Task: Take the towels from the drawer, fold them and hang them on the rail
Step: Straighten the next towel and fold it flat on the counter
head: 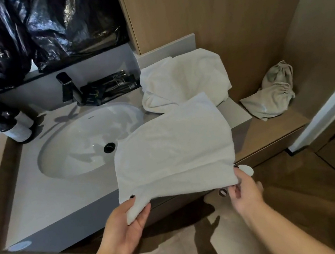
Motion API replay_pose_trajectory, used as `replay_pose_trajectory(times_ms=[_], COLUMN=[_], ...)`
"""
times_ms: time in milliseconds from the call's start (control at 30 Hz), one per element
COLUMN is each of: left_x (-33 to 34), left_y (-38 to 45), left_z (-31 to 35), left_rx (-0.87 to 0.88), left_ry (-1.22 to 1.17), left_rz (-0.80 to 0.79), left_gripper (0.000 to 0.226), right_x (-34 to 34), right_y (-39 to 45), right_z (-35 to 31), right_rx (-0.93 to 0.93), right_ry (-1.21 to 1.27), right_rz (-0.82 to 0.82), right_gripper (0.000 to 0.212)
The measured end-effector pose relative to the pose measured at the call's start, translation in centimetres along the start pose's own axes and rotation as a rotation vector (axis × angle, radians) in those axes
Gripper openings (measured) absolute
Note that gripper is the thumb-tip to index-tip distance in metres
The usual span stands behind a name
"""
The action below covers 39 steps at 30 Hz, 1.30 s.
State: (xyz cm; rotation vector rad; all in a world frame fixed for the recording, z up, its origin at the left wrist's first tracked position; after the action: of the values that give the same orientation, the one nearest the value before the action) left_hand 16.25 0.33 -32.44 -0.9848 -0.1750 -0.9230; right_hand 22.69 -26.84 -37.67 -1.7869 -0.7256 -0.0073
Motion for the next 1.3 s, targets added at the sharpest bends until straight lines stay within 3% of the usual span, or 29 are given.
replay_pose_trajectory(times_ms=[67,167,333,467,700,800,867,933,967,1133,1300], left_x=[-0.3,-0.4,-0.8,-1.1,-1.5,-1.4,-1.3,-1.2,-0.9,2.0,6.5], left_y=[0.2,0.5,0.6,0.6,1.0,0.9,0.6,0.3,0.1,-1.2,-3.6], left_z=[0.3,0.7,1.6,2.0,2.0,2.5,3.1,3.9,4.4,7.6,10.9], left_rx=[-0.001,0.002,0.011,0.024,0.036,0.102,0.191,0.282,0.311,0.473,0.649], left_ry=[0.039,0.104,0.225,0.27,0.207,0.325,0.435,0.469,0.46,0.254,0.064], left_rz=[0.052,0.109,0.156,0.192,0.242,0.27,0.263,0.219,0.201,0.093,0.066], left_gripper=[0.029,0.03,0.029,0.023,0.018,0.006,0.013,0.037,0.043,0.022,0.009], right_x=[-0.2,-0.3,-0.6,-0.6,-1.8,-1.7,-1.2,-0.4,0.2,4.4,8.5], right_y=[1.0,2.1,1.6,0.5,0.2,0.0,-0.5,-1.0,-1.4,-4.8,-9.6], right_z=[-2.6,-5.4,-8.9,-10.2,-10.7,-10.9,-11.4,-12.2,-12.6,-14.7,-17.0], right_rx=[-0.01,-0.009,0.042,0.003,0.034,-0.084,-0.178,-0.254,-0.285,-0.34,-0.356], right_ry=[-0.068,-0.34,-0.631,-0.756,-0.586,-0.764,-0.904,-0.94,-0.932,-0.772,-0.644], right_rz=[-0.011,-0.068,-0.185,-0.192,-0.335,-0.3,-0.268,-0.27,-0.287,-0.445,-0.582], right_gripper=[0.085,0.036,0.013,0.02,0.014,0.014,0.016,0.016,0.015,0.007,0.016])
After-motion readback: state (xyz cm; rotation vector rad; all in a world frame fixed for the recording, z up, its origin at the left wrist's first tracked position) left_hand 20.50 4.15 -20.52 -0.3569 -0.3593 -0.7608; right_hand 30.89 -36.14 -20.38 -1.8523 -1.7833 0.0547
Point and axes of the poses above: each hand's wrist, its own y-axis towards the middle knuckle, its own x-axis out of the palm, z = x × y, the point moved 1 cm from there along y, towards the middle knuckle, and after that the axes turned 6 degrees about x, right-handed, at the moved point
